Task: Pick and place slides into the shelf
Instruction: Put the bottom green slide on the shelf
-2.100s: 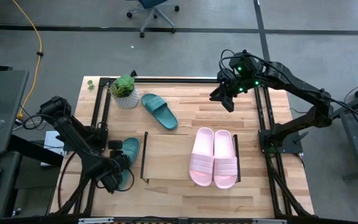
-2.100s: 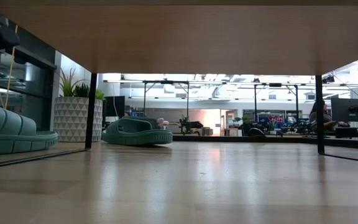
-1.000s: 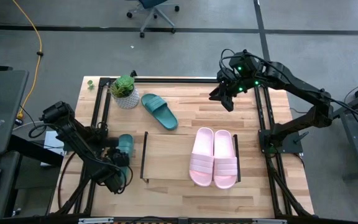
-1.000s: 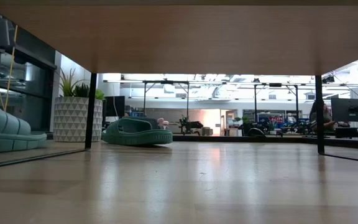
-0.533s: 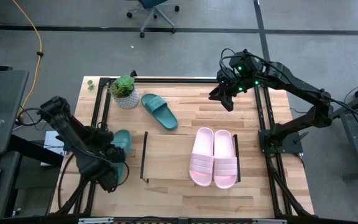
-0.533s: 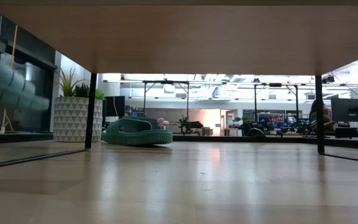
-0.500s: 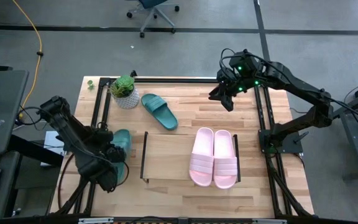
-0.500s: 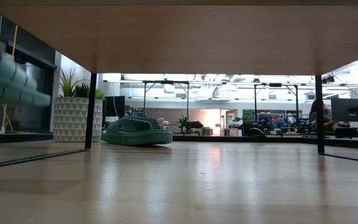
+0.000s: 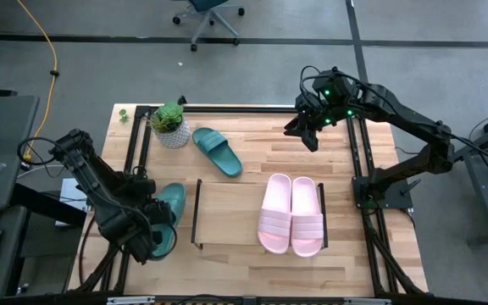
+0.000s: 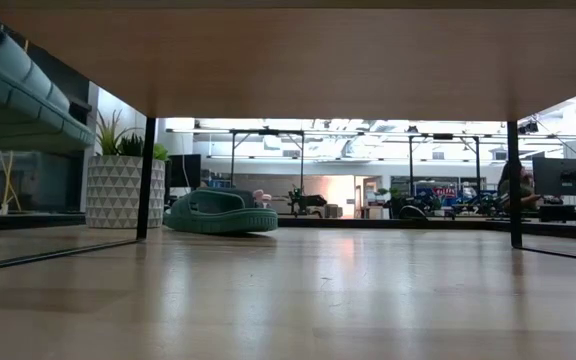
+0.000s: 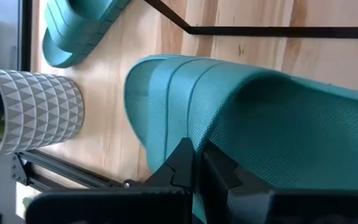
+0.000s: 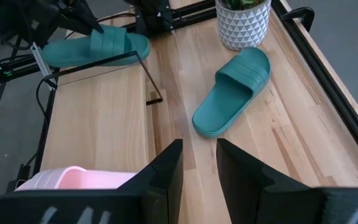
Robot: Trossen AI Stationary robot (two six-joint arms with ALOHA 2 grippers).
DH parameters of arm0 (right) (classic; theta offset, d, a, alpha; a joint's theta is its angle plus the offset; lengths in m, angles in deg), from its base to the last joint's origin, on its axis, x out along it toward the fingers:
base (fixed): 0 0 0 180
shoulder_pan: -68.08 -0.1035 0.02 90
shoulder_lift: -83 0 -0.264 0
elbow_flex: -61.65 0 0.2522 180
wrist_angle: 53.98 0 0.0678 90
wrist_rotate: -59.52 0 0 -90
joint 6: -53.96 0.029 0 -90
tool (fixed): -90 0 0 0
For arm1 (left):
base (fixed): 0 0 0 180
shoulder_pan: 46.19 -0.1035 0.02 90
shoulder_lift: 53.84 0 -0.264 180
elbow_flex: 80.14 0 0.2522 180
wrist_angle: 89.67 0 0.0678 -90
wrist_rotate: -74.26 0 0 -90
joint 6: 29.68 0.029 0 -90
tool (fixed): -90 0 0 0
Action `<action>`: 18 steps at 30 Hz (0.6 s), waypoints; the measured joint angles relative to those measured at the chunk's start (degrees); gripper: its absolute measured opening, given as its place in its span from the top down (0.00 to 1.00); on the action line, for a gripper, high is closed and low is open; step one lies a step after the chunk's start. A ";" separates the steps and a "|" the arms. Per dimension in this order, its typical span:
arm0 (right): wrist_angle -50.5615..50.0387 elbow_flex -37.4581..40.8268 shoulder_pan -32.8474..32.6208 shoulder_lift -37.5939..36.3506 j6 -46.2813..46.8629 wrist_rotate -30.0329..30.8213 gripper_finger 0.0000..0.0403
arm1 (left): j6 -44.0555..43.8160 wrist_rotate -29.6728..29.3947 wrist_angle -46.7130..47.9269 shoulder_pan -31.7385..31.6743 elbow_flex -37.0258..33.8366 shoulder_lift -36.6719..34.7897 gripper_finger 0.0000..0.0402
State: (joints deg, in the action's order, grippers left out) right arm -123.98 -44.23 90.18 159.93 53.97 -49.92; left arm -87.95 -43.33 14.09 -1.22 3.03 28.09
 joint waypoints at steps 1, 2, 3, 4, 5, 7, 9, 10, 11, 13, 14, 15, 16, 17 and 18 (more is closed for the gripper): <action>0.00 0.00 0.00 0.00 0.00 0.00 0.78 | 0.04 0.33 -0.01 0.00 0.00 -0.49 1.00; 0.00 0.00 -0.02 0.00 -0.02 0.00 0.78 | 0.10 0.82 0.05 0.00 0.09 -1.12 1.00; 0.00 0.00 -0.01 0.00 -0.02 0.00 0.78 | 0.12 1.02 0.11 0.00 0.34 -1.75 1.00; 0.02 0.00 0.00 0.00 -0.02 0.00 0.78 | 0.12 1.02 0.07 0.00 0.56 -2.46 1.00; 0.00 0.00 0.00 0.00 -0.02 0.00 0.78 | 0.16 1.00 0.01 0.00 0.93 -3.29 1.00; 0.00 0.00 -0.01 0.00 -0.02 0.00 0.78 | 0.89 0.16 0.07 0.00 1.73 -5.37 1.00; 0.20 0.00 -0.01 0.00 -0.01 0.00 0.78 | 1.61 -1.56 0.11 0.00 2.40 -7.31 1.00; 0.39 0.00 0.00 0.00 -0.02 0.00 0.78 | 2.06 -2.06 0.04 0.00 2.76 -8.20 1.00; 0.47 0.00 -0.01 0.00 -0.02 0.00 0.78 | 2.40 -2.77 0.07 0.00 3.19 -9.05 1.00; 0.54 0.00 -0.02 0.00 -0.02 0.00 0.78 | 2.52 -4.41 0.05 0.00 4.07 -10.61 1.00; 0.68 0.00 0.00 0.00 -0.02 0.00 0.78 | 2.57 -5.05 0.02 0.00 4.41 -11.41 1.00; 0.81 0.00 0.00 0.00 -0.02 0.00 0.78 | 2.88 -5.41 0.06 0.00 4.69 -12.17 1.00; 0.81 0.00 0.00 0.00 -0.02 0.00 0.78 | 2.99 -5.84 0.07 0.00 5.06 -12.97 1.00; 0.84 0.00 -0.01 0.00 -0.02 0.00 0.78 | 3.08 -6.62 0.07 0.00 5.46 -13.74 1.00; 0.87 0.00 -0.01 0.00 -0.02 0.00 0.78 | 3.17 -7.75 0.07 0.00 5.89 -14.42 1.00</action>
State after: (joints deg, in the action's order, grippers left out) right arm -123.11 -44.23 90.17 159.93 53.95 -49.92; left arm -84.78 -51.08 14.15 -1.22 8.92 13.67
